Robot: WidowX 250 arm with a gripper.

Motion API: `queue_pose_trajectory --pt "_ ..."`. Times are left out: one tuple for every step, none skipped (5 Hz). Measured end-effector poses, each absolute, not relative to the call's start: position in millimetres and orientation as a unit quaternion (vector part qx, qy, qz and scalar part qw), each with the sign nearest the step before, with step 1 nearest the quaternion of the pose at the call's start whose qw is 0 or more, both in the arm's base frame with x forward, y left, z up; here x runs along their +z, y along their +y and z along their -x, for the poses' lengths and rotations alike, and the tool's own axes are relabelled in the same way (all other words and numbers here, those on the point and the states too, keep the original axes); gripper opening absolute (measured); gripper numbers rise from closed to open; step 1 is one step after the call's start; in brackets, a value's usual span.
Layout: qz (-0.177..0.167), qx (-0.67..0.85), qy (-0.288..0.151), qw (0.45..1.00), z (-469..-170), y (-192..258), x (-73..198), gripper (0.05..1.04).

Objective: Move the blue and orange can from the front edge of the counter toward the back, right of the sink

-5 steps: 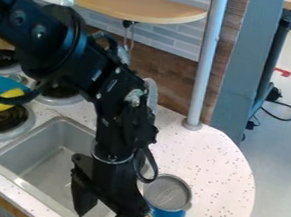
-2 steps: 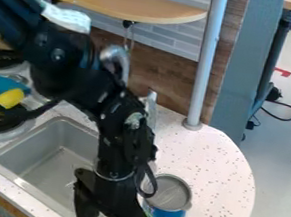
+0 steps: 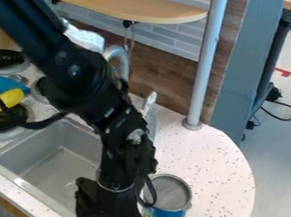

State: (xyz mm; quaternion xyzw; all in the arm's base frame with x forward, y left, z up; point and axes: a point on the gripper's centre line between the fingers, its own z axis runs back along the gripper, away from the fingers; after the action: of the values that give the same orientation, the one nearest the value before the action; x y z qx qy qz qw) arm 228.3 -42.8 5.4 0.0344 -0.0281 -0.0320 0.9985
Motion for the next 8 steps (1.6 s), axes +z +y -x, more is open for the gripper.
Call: queue_pose_trajectory --pt "-0.039 -0.027 -0.028 0.998 -238 -44 -6 1.001" --pt "-0.04 -0.025 -0.024 0.999 -249 -47 -13 1.001" --pt "-0.036 -0.021 -0.019 0.999 -262 -52 -19 1.001" --pt "-0.033 -0.021 -0.016 0.999 -289 -72 -24 1.001" --pt "-0.033 -0.026 -0.018 0.999 -307 -85 -26 1.001" --pt "-0.026 -0.02 -0.021 0.999 -319 -91 -27 1.001" --pt "-0.025 -0.022 -0.022 0.999 -328 -93 -27 1.001" --pt "-0.023 -0.021 -0.023 0.999 -334 -92 -27 1.001"
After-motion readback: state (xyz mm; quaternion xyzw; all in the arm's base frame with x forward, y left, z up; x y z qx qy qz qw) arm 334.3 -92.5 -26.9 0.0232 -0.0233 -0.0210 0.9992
